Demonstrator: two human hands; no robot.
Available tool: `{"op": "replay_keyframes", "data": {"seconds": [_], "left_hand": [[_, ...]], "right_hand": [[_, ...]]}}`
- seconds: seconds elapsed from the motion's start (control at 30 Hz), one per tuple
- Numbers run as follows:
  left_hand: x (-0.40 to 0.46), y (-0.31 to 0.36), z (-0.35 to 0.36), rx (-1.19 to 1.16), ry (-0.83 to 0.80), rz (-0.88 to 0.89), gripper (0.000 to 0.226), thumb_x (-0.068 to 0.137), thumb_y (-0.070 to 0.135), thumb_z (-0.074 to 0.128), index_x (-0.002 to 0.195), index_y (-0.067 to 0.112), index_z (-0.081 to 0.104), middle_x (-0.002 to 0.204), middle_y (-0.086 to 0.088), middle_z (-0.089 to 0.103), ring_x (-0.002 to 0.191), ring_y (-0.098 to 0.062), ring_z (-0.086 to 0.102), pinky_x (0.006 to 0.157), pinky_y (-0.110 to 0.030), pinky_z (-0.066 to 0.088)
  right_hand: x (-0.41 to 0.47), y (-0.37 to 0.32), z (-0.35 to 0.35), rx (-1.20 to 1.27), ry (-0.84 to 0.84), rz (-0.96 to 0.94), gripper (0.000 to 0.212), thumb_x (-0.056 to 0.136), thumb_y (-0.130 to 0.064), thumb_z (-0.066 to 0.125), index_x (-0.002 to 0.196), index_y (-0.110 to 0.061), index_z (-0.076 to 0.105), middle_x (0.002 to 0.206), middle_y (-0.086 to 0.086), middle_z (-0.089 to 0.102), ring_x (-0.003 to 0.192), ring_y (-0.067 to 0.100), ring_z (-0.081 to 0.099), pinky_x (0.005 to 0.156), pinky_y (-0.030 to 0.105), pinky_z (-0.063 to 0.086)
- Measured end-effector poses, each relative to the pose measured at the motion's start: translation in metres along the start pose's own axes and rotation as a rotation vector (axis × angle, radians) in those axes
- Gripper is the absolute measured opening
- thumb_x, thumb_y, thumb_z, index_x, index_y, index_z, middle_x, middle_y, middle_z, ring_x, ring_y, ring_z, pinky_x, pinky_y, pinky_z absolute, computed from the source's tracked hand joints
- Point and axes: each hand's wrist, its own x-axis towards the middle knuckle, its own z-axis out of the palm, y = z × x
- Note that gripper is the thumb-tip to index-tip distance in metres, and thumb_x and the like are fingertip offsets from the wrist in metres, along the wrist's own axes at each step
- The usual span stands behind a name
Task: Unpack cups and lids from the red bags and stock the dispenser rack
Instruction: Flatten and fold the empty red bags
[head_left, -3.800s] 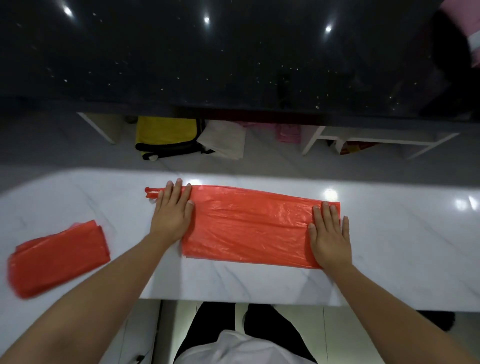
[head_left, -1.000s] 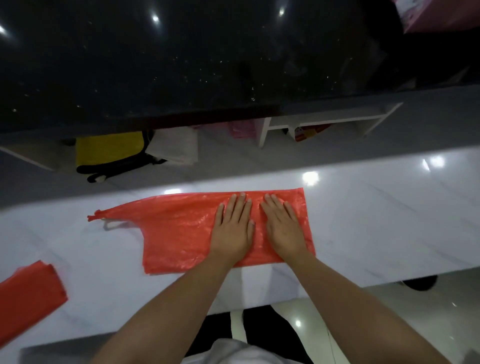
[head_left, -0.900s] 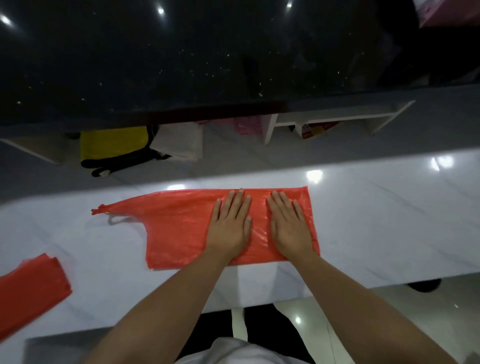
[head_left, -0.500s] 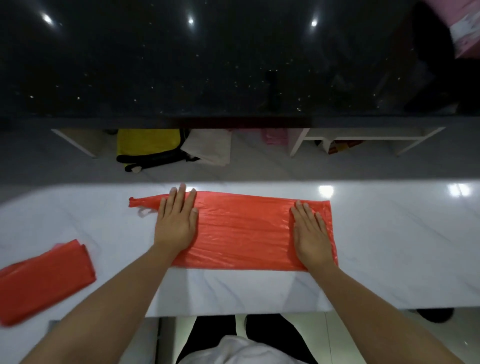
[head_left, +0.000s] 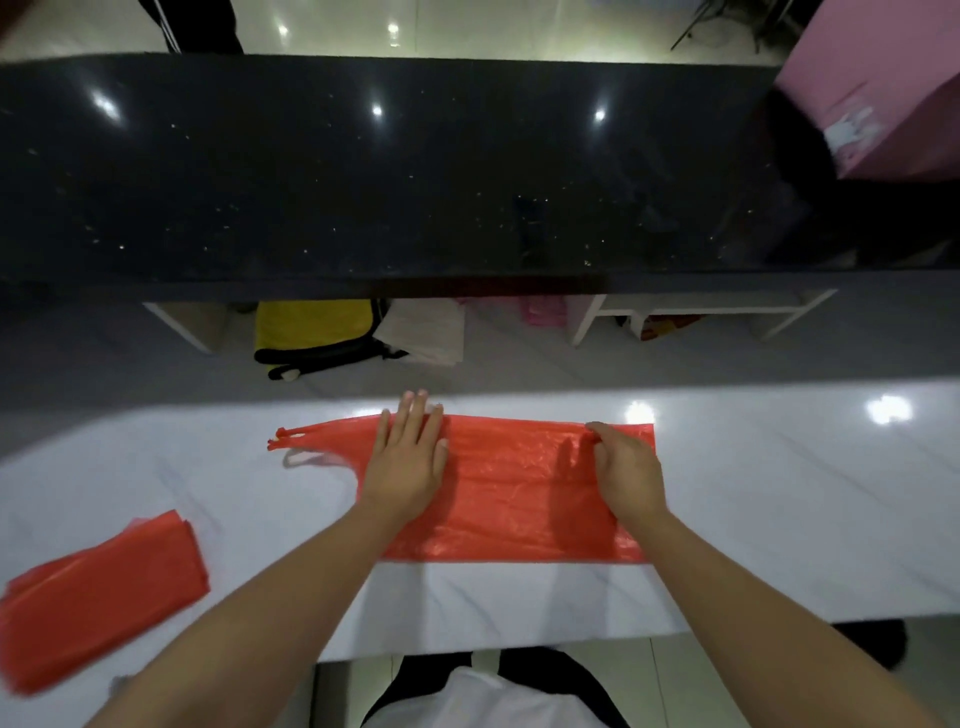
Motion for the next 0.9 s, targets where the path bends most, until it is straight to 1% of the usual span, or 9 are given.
{"op": "replay_keyframes", "data": {"seconds": [0.1,0.17,0.27,0.33,0.43,0.53,0.63,0.8,0.9], "left_hand": [[0.006,0.044,0.012,-0.021,-0.049,0.077,0.063,0.104,0.045,0.012,0.162,0.021,0.012,0.17,-0.003,0.0,0.154,-0.016,-0.016,0.126,-0.043,-0.007],[0.007,0.068,0.021,-0.017,-0.083,0.116,0.061,0.105,0.044,0.015,0.162,0.021,0.011,0.17,-0.001,-0.002,0.154,-0.015,-0.017,0.125,-0.044,-0.008],[0.007,0.088,0.033,0.009,-0.153,0.128,0.06,0.106,0.045,0.017,0.162,0.026,0.007,0.17,0.0,-0.006,0.155,-0.017,-0.015,0.125,-0.047,-0.007],[0.006,0.088,0.037,0.042,-0.187,0.119,0.059,0.106,0.047,0.016,0.162,0.031,0.003,0.17,0.0,-0.01,0.155,-0.02,-0.015,0.124,-0.048,-0.009],[0.006,0.07,0.037,0.075,-0.192,0.118,0.059,0.105,0.051,0.011,0.161,0.036,-0.002,0.169,0.003,-0.014,0.154,-0.02,-0.018,0.124,-0.049,-0.01],[0.005,0.038,0.03,0.073,-0.173,0.083,0.059,0.104,0.055,0.008,0.16,0.039,-0.005,0.168,0.006,-0.017,0.153,-0.019,-0.022,0.123,-0.049,-0.012],[0.002,-0.002,0.019,0.09,-0.147,-0.02,0.06,0.104,0.056,0.005,0.16,0.038,-0.007,0.167,0.005,-0.018,0.153,-0.021,-0.02,0.124,-0.05,-0.01],[-0.013,-0.069,-0.003,0.069,-0.118,-0.235,0.065,0.103,0.057,0.008,0.161,0.032,-0.002,0.169,0.001,-0.01,0.155,-0.024,-0.011,0.125,-0.05,-0.003],[-0.021,-0.092,-0.011,0.047,-0.121,-0.293,0.066,0.103,0.058,0.011,0.162,0.031,0.001,0.17,-0.002,-0.007,0.156,-0.027,-0.009,0.125,-0.05,-0.004]], "right_hand": [[-0.005,0.0,0.001,0.062,-0.021,0.007,0.039,0.094,-0.002,0.049,0.126,-0.011,0.068,0.111,0.013,0.074,0.103,0.033,0.066,0.094,0.043,0.05],[-0.009,-0.002,0.007,0.072,-0.085,0.001,0.042,0.097,-0.006,0.047,0.135,-0.012,0.062,0.128,0.012,0.068,0.119,0.031,0.061,0.105,0.041,0.045],[-0.016,-0.002,0.022,-0.097,-0.253,-0.081,0.048,0.106,-0.024,0.038,0.153,-0.016,0.041,0.161,0.006,0.035,0.151,0.023,0.028,0.122,0.043,0.023],[-0.02,0.002,0.03,-0.182,-0.359,-0.073,0.054,0.108,-0.036,0.028,0.16,-0.021,0.023,0.169,0.0,0.012,0.156,0.018,0.006,0.125,0.043,0.011],[-0.024,0.01,0.036,-0.253,-0.437,-0.069,0.06,0.107,-0.045,0.018,0.162,-0.028,0.003,0.169,-0.006,-0.007,0.155,0.014,-0.01,0.126,0.045,-0.001],[-0.024,0.016,0.036,-0.283,-0.452,-0.081,0.061,0.106,-0.048,0.014,0.16,-0.031,-0.006,0.168,-0.009,-0.015,0.153,0.012,-0.016,0.125,0.044,-0.008],[-0.023,0.017,0.037,-0.296,-0.449,-0.079,0.061,0.105,-0.05,0.011,0.16,-0.032,-0.009,0.167,-0.01,-0.017,0.153,0.011,-0.018,0.124,0.043,-0.009],[-0.025,0.011,0.042,-0.32,-0.415,-0.042,0.062,0.105,-0.05,0.01,0.161,-0.03,-0.006,0.168,-0.008,-0.013,0.153,0.013,-0.017,0.124,0.045,-0.009],[-0.027,-0.001,0.048,-0.315,-0.401,0.024,0.064,0.104,-0.053,0.009,0.161,-0.027,-0.003,0.168,-0.006,-0.013,0.154,0.017,-0.018,0.124,0.048,-0.009]]}}
